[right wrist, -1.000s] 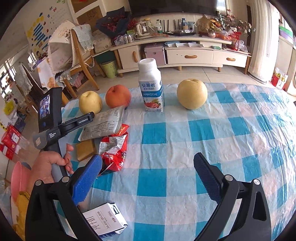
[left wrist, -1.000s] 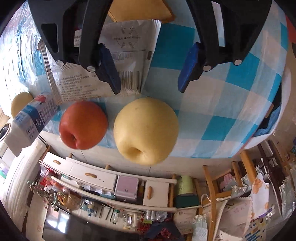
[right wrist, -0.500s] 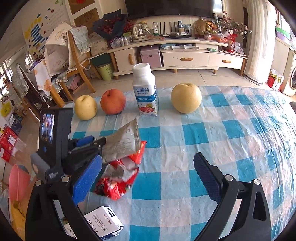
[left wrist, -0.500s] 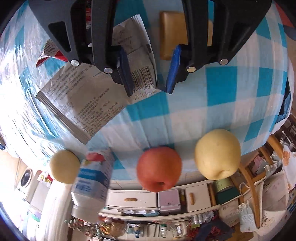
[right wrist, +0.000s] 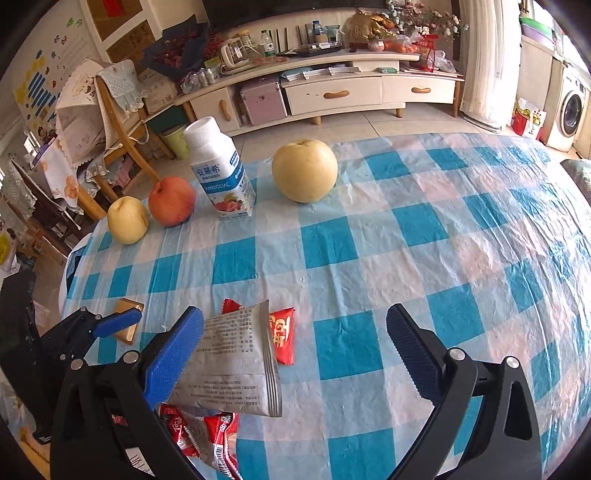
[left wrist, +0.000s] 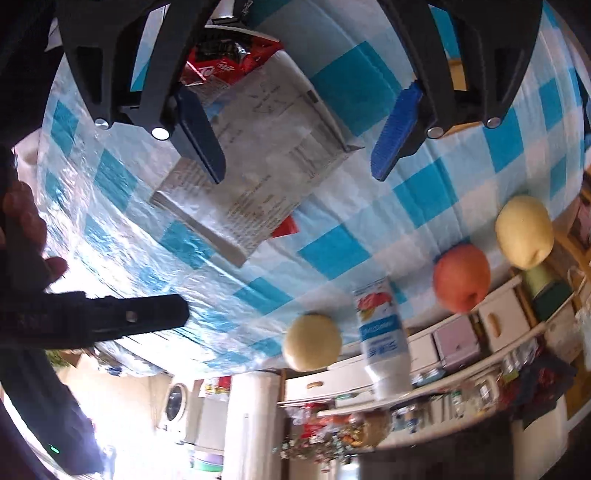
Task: Collect trash
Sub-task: 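Grasp the white foil sachet with the left tool and lift it, then grasp the red candy packet with the right tool while the left tool holds the sachet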
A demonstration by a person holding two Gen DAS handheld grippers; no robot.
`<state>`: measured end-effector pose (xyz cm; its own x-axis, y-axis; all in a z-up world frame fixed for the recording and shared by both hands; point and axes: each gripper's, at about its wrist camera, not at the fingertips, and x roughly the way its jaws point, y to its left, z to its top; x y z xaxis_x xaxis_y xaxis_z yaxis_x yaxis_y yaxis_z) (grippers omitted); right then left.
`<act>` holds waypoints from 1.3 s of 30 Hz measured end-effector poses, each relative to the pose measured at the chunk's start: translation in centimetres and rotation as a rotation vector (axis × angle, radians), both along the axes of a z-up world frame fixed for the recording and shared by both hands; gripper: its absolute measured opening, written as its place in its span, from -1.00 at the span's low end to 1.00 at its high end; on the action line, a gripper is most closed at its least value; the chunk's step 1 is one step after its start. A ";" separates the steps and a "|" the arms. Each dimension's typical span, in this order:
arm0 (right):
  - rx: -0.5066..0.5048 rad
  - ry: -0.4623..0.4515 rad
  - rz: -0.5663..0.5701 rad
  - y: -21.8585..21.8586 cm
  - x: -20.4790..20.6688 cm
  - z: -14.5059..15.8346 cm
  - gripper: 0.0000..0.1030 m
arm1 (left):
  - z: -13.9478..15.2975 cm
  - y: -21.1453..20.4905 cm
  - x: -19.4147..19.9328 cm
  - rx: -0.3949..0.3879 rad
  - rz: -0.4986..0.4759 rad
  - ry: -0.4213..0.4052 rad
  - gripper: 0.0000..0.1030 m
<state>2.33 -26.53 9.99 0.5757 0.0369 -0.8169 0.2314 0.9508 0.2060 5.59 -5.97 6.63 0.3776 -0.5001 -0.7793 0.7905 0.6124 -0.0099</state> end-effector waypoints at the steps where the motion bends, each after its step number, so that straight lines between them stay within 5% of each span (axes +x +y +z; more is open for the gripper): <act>1: 0.001 0.001 -0.002 -0.2 -0.1 -0.1 0.91 | -0.3 -1.1 -0.6 0.016 -0.060 -0.020 0.72; 5: 0.017 0.011 -0.006 -0.6 -0.2 -0.4 0.91 | -2.7 -3.6 -0.8 0.116 -0.196 -0.006 0.77; 15: 0.018 0.043 0.013 -0.5 0.4 -1.5 0.91 | -3.6 -3.8 2.2 0.056 -0.245 0.138 0.79; 21: 0.014 0.049 0.025 -0.1 0.5 -1.7 0.91 | -4.2 -4.2 0.8 0.069 -0.287 0.135 0.86; 27: -0.009 0.053 0.031 0.3 0.8 -1.8 0.90 | -5.3 -4.9 1.1 0.098 -0.225 0.090 0.87; 39: -0.035 0.057 -0.006 -1.0 1.2 -2.7 0.90 | -4.8 -3.4 0.1 0.062 -0.051 0.057 0.35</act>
<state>3.56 -27.57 7.31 0.5287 0.0042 -0.8488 0.2476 0.9557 0.1590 5.68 -9.38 1.83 0.3076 -0.4679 -0.8285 0.8196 0.5726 -0.0190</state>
